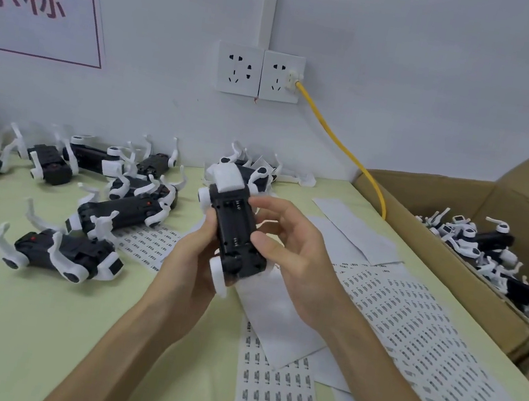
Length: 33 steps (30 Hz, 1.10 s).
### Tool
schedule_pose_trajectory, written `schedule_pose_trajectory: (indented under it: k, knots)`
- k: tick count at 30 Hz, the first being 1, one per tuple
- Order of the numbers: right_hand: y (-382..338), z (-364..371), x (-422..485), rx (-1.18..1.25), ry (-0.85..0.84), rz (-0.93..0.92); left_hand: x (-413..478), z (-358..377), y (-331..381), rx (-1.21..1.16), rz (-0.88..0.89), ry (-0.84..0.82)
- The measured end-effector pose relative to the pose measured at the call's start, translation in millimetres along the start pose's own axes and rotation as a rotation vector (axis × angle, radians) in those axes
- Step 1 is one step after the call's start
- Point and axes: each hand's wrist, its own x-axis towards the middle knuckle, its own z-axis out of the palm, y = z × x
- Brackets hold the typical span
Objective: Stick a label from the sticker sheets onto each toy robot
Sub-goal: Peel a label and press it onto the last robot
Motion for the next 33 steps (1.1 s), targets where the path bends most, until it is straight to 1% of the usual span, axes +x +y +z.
schedule_pose_trajectory:
  k: [3, 8, 11, 13, 15, 19, 20, 24, 27, 30, 33]
  knots:
    - [-1, -1, 1, 0.029, 0.038, 0.020, 0, 0, -1, 0.081, -0.009, -0.031]
    - [-2, -1, 2, 0.100, 0.216, 0.074, -5, 2, -1, 0.188, -0.071, -0.051]
    - [-1, 0, 1, 0.096, 0.250, 0.086, -7, 2, 0, 0.226, -0.087, -0.050]
    - [0, 0, 1, 0.106, 0.245, 0.093, -7, 1, 2, 0.236, -0.093, -0.036]
    - [0, 0, 1, 0.093, 0.201, 0.087, -8, 2, 3, 0.248, -0.089, 0.000]
    - [2, 7, -2, -0.163, 0.115, 0.082, -9, 3, 5, 0.247, -0.076, 0.109]
    - [3, 9, -2, -0.187, 0.106, 0.081, -8, 2, 5, 0.241, -0.075, 0.122]
    - [2, 6, -1, -0.129, 0.036, 0.069, -5, 2, 7, 0.117, -0.081, 0.081]
    - [-1, 3, -1, -0.106, 0.026, 0.066, -5, 4, 9, -0.024, -0.067, 0.087]
    - [0, 2, 1, -0.147, 0.091, 0.086, -3, 1, 9, -0.130, -0.102, 0.189]
    - [6, -3, 4, -0.223, 0.240, 0.165, -2, -7, 13, -0.234, -0.111, 0.250]
